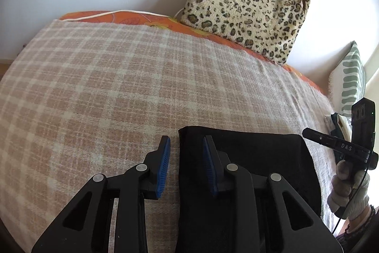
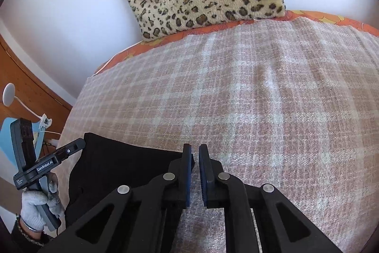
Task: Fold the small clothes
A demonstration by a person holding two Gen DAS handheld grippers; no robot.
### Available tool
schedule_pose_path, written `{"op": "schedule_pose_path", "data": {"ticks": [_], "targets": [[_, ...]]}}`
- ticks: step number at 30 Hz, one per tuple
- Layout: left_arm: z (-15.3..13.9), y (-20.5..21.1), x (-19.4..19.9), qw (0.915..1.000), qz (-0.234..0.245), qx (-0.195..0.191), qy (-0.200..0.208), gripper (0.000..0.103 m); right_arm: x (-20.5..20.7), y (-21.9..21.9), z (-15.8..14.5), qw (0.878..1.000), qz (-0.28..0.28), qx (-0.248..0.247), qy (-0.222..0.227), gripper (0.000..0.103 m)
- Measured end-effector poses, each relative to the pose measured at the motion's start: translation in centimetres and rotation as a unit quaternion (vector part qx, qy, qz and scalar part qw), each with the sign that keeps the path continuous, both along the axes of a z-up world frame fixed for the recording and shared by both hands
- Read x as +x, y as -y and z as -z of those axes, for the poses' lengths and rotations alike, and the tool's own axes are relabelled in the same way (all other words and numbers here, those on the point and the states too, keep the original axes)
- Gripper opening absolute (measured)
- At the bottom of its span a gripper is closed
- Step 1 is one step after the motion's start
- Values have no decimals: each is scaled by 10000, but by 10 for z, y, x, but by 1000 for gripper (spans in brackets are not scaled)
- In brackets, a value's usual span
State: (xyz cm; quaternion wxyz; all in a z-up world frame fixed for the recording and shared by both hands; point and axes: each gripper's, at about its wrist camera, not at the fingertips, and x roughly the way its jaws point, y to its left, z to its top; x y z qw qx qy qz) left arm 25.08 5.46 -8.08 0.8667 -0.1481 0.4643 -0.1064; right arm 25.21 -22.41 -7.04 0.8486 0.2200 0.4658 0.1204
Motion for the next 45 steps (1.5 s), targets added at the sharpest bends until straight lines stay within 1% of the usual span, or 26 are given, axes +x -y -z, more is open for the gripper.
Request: {"op": "schedule_pose_path", "data": {"ticks": [1, 3, 5, 6, 8, 11, 13, 16, 18, 19, 20, 21, 22, 24, 26, 27, 28, 29, 30, 31, 33, 35, 37, 40, 42, 45], "targets": [[-6, 3, -3, 9998, 102, -126, 92, 27, -1, 2, -2, 9998, -57, 188, 16, 11], [-17, 17, -10, 9987, 391, -248, 222, 27, -6, 5, -6, 9994, -70, 320, 89, 29], [-22, 41, -17, 9960, 779, -278, 351, 27, -9, 6, -7, 9990, -90, 400, 153, 30], [-22, 55, -19, 9940, 1007, -221, 362, 27, -11, 7, -7, 9986, -103, 497, 160, 33], [-20, 79, -27, 9889, 1457, -16, 304, 27, -15, 8, -4, 9987, -51, 491, 150, 35], [-10, 102, -34, 9824, 1812, 453, 100, 27, -18, 7, -1, 9990, -105, 421, 83, 35], [-8, 107, -41, 9795, 1918, 618, 65, 27, -22, 8, -2, 9990, -105, 434, 70, 35], [-11, 105, -52, 9773, 1968, 755, 227, 27, -29, 8, -7, 9992, -219, 312, 152, 35], [-4, 101, -56, 9760, 2036, 765, 97, 27, -34, 8, -7, 9991, -281, 274, 156, 35], [3, 101, -59, 9752, 2053, 830, 2, 27, -36, 9, -7, 9991, -313, 265, 146, 35], [7, 100, -62, 9739, 2082, 905, -4, 27, -38, 8, -5, 9991, -339, 225, 110, 35], [6, 101, -68, 9720, 2134, 977, 152, 27, -40, 8, -3, 9992, -365, 165, 69, 35], [5, 103, -70, 9697, 2187, 1077, 140, 28, -42, 8, -2, 9992, -378, 103, 48, 35], [0, 102, -76, 9698, 2183, 1080, 150, 29, -44, 8, -1, 9992, -400, 44, 35, 35], [-9, 96, -81, 9724, 2101, 996, 187, 29, -45, 9, -2, 9992, -398, 43, 54, 35], [-16, 91, -85, 9748, 2013, 934, 226, 29, -44, 10, -4, 9992, -390, 88, 73, 36], [-23, 85, -88, 9772, 1931, 832, 282, 33, -44, 11, -5, 9991, -376, 162, 97, 38], [-30, 77, -90, 9805, 1802, 711, 320, 40, -43, 12, -7, 9990, -360, 250, 125, 43], [-37, 69, -92, 9839, 1659, 560, 349, 43, -41, 13, -8, 9988, -342, 327, 146, 48], [-42, 59, -94, 9866, 1535, 404, 369, 45, -40, 13, -8, 9987, -297, 388, 159, 49], [-49, 39, -96, 9917, 1241, 100, 335, 45, -35, 15, -8, 9984, -192, 510, 144, 49], [-46, 17, -97, 9950, 922, -361, 161, 45, -30, 16, -5, 9978, -111, 648, 103, 53], [-35, -7, -99, 9942, 515, -930, -153, 45, -25, 16, 1, 9976, -25, 685, 63, 56], [-17, -30, -106, 9865, 112, -1522, -587, 45, -19, 16, 10, 9962, 53, 870, -34, 57], [-10, -38, -111, 9815, -24, -1772, -730, 45, -16, 15, 14, 9950, 34, 993, -45, 57], [-7, -42, -119, 9785, -94, -1891, -813, 45, -14, 13, 15, 9947, -57, 1020, -58, 57]]}}
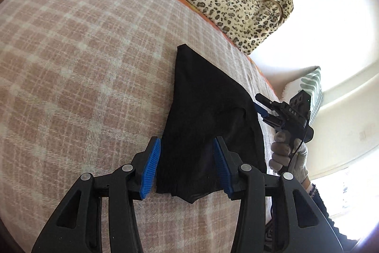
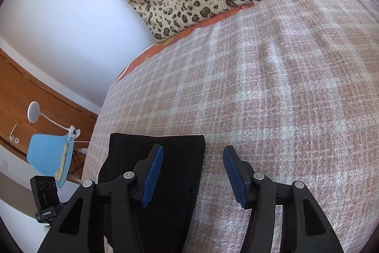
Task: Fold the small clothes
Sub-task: 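Lift the folded black bundle off the blanket with both tools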
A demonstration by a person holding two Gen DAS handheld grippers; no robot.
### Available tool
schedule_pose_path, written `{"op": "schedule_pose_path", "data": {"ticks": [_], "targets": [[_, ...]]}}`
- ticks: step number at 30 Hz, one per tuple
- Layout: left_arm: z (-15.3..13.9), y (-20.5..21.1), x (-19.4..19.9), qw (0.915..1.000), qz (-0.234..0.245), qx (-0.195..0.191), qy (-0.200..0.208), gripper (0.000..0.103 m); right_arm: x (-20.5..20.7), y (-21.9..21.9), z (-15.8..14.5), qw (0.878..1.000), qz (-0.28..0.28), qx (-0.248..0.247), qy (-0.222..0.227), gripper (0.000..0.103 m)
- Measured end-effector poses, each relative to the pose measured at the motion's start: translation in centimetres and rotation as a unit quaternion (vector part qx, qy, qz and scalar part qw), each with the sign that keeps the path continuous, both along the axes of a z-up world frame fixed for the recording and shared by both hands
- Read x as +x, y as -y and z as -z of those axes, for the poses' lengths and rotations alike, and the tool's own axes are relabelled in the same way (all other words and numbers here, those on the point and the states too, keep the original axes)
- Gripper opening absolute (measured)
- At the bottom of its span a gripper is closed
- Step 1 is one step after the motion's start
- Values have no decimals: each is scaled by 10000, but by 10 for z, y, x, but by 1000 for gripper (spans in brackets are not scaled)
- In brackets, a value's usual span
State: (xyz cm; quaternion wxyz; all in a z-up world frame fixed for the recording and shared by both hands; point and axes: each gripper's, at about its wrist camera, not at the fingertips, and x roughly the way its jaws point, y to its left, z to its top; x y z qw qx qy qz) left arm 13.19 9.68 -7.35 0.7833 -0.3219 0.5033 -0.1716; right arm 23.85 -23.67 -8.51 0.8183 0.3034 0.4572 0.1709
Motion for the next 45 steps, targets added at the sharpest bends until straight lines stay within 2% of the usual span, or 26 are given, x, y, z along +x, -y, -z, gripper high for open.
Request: {"op": "schedule_pose_path", "data": {"ticks": [7, 10, 14, 20, 25, 28, 30, 36, 39, 42, 44, 45], "targets": [[26, -14, -18, 9959, -302, -696, -495, 45, 3, -6, 4, 9993, -308, 232, -28, 56], [32, -19, -22, 9928, -443, -996, -504, 46, 5, -5, 8, 9981, -382, 479, -62, 56], [41, -22, -23, 9845, -598, -1514, -651, 47, 7, -3, 12, 9964, -414, 739, -89, 56], [36, -6, -17, 9893, -366, -1320, -501, 47, 13, -9, 15, 9946, -395, 952, -108, 55], [35, 2, -13, 9904, -284, -1274, -458, 47, 15, -10, 18, 9935, -343, 1073, -132, 49], [33, 7, -11, 9919, -238, -1177, -404, 47, 14, -10, 19, 9936, -344, 1070, -123, 47], [32, 12, -8, 9935, -168, -1082, -313, 47, 15, -9, 21, 9937, -299, 1071, -141, 41], [29, 16, -8, 9948, -305, -954, -168, 46, 21, -20, 17, 9963, -147, 841, -25, 40], [28, 19, -7, 9961, -252, -835, -86, 39, 23, -21, 16, 9972, -165, 724, -17, 33], [29, 23, -6, 9969, -174, -771, -17, 30, 24, -19, 20, 9966, -157, 813, -44, 28], [32, 23, -4, 9971, -157, -740, -73, 15, 25, -20, 20, 9966, -170, 808, -31, 28], [34, 23, -4, 9971, -184, -725, -99, 13, 25, -21, 19, 9970, -180, 757, -15, 28]]}}
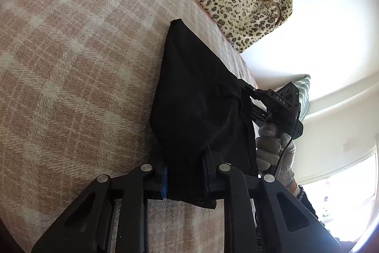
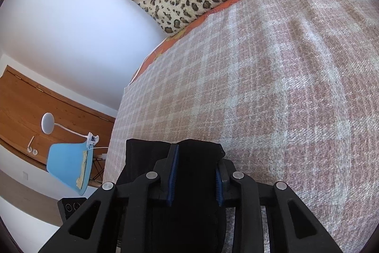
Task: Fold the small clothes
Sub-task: 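Lift the folded black bundle off the blanket with both tools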
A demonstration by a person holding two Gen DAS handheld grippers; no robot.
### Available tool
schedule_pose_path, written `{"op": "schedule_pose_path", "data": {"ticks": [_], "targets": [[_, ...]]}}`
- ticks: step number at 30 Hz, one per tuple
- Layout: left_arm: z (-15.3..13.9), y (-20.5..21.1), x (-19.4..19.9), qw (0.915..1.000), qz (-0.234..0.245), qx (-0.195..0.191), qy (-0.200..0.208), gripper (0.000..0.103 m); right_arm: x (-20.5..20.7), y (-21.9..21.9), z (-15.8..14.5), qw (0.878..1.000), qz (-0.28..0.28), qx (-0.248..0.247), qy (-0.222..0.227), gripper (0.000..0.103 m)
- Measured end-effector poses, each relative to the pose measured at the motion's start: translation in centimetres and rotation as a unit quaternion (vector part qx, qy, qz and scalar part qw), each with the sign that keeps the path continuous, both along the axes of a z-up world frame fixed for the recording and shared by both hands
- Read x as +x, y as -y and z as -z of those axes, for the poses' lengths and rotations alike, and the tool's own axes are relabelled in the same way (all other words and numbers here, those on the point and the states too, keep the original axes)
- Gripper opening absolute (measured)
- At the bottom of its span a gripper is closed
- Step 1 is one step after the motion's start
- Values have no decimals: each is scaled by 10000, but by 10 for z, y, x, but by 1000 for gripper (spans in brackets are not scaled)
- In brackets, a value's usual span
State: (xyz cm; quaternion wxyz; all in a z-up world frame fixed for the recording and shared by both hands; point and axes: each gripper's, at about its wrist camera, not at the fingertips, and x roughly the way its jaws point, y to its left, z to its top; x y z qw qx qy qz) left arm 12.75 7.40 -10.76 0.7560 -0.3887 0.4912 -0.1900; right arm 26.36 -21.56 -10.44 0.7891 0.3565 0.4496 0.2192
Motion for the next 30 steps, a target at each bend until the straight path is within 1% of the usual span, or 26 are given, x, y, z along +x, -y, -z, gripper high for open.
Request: {"op": "schedule_pose_path", "data": {"ticks": [2, 4, 5, 6, 7, 9, 10, 11, 15, 17, 21, 24, 30], "targets": [[1, 0, 0, 10000, -17, 55, -17, 11, 1, -4, -2, 9999, -26, -117, 16, 28], [-3, 4, 0, 9996, 22, 271, 48, 11, 1, -8, -5, 9996, -51, -288, 44, 28], [-6, 8, 0, 9988, 58, 464, 127, 10, 1, -11, -7, 9990, -61, -436, 54, 21], [-8, 13, -1, 9972, 116, 702, 221, 9, 0, -14, -8, 9983, -96, -580, 50, 12], [-12, 19, -1, 9944, 208, 985, 333, 9, 0, -18, -9, 9976, -150, -672, 51, 9], [-21, 31, -3, 9855, 413, 1563, 523, 9, -2, -24, -14, 9960, -191, -870, 100, 6], [-25, 36, -4, 9809, 470, 1785, 607, 9, -3, -26, -17, 9950, -216, -965, 140, 6], [-28, 39, -6, 9769, 510, 1959, 679, 8, -4, -28, -22, 9942, -238, -1024, 214, 5], [-36, 47, -10, 9645, 570, 2421, 884, 8, -8, -33, -41, 9909, -261, -1211, 518, 4], [-38, 49, -11, 9606, 609, 2549, 929, 8, -8, -34, -45, 9902, -260, -1245, 582, 4], [-37, 51, -12, 9590, 630, 2605, 926, 8, -8, -37, -41, 9891, -273, -1341, 541, 4], [-41, 57, -12, 9552, 657, 2704, 1009, 8, -7, -37, -37, 9890, -250, -1372, 488, 4], [-47, 58, -16, 9514, 691, 2766, 1168, 7, -10, -36, -47, 9887, -211, -1348, 616, 4]]}}
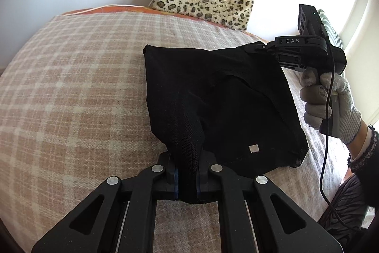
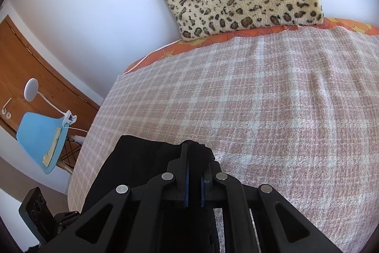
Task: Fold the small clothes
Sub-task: 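Lift the folded black bundle off the blanket with both tools, then carry the bundle over the clothes stack beside the green-striped pillow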
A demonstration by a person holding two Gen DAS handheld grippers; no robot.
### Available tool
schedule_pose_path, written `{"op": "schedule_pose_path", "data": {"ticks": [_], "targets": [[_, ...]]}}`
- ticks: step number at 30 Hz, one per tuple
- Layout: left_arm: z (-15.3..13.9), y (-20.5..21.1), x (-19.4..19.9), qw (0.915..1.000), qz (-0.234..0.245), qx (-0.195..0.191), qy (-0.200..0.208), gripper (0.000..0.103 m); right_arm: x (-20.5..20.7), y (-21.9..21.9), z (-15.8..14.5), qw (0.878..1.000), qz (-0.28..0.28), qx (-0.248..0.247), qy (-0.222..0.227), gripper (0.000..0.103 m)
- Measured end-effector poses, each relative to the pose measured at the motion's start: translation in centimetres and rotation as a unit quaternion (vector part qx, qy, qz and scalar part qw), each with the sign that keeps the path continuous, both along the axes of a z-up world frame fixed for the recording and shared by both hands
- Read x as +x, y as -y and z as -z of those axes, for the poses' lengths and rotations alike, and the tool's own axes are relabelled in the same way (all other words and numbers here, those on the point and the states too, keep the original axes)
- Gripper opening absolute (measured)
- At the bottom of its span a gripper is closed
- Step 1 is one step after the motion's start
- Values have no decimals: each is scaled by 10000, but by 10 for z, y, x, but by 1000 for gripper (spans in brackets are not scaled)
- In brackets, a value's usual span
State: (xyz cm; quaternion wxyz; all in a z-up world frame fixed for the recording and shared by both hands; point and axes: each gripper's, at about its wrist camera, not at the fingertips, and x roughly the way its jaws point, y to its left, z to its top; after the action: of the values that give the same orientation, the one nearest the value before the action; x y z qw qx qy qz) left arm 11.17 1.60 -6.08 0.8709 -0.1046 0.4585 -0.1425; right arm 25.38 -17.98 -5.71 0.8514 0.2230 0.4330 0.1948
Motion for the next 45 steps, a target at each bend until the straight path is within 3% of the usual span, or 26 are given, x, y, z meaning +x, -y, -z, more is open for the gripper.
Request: {"op": "schedule_pose_path", "data": {"ticks": [23, 37, 45], "targets": [[-45, 25, -9, 9977, 262, -387, 482, 7, -51, 4, -77, 9972, 98, -40, 747, 4], [-91, 109, -7, 9890, 1088, -486, 873, 7, -109, 69, -109, 9920, 560, -209, 1109, 4], [-102, 160, -4, 9815, 1498, -559, 1055, 7, -136, 119, -117, 9890, 840, -139, 1213, 4]]}}
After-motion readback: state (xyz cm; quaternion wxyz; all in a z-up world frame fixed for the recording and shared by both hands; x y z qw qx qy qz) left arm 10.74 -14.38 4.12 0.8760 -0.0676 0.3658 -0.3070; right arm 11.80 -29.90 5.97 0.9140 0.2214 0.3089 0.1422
